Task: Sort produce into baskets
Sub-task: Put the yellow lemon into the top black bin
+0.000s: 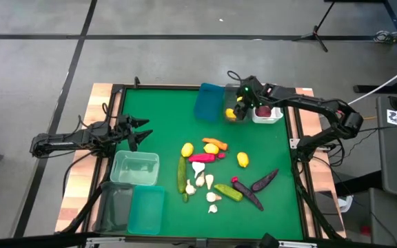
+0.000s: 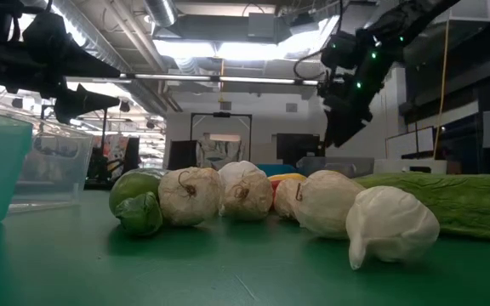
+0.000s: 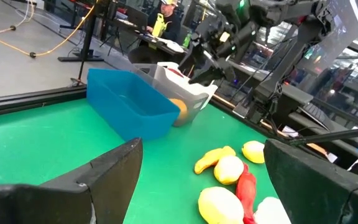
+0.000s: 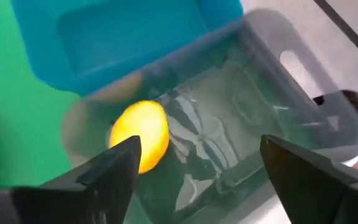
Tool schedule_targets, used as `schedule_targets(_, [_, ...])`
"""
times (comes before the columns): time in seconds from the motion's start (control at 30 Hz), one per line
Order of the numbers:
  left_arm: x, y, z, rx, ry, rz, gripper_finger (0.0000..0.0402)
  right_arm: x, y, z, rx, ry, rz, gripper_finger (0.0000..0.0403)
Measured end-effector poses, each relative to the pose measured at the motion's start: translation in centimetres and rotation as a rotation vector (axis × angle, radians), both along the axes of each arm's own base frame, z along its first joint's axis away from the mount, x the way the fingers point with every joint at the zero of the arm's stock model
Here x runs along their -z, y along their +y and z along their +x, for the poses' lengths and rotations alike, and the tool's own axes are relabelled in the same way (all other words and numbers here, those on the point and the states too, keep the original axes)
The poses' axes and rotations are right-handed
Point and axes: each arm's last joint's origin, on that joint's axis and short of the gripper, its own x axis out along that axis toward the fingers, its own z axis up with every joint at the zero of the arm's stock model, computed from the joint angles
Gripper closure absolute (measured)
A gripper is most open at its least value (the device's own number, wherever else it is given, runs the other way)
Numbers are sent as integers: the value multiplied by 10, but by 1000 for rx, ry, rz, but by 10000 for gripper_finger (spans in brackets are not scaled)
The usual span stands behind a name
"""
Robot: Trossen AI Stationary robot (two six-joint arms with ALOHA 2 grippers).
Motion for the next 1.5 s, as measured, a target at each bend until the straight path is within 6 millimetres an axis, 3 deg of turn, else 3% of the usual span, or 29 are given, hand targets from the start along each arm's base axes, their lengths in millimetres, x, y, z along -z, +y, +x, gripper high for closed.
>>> schedule_targets(0.13, [0,0,0,0,0,-1,73,-29,4,5,-91,-87,93,73])
schedule_targets(0.27, [0,0,0,0,0,0,73,-44,28,12,-248,-165,274,73])
schedule_targets(0.5, [0,0,0,0,0,-1,73,-37,108,20,-482,27,497,73])
schedule_targets(0.63, [0,0,0,0,0,-1,73,-31,154,16,-493,220,427,72])
schedule_targets(0.8, [0,0,0,1,2,4,73,-14,190,15,-392,243,311,72])
schedule_targets(0.9, [0,0,0,1,2,3,73,0,196,17,-223,159,278,72])
schedule_targets(1.1, [0,0,0,0,-6,-14,73,39,191,-4,100,223,260,72])
schedule_targets(1.23, [0,0,0,-1,-6,-16,73,56,191,-9,161,190,294,72])
schedule_targets(1.5, [0,0,0,-1,-7,-16,73,52,191,-7,119,128,296,72])
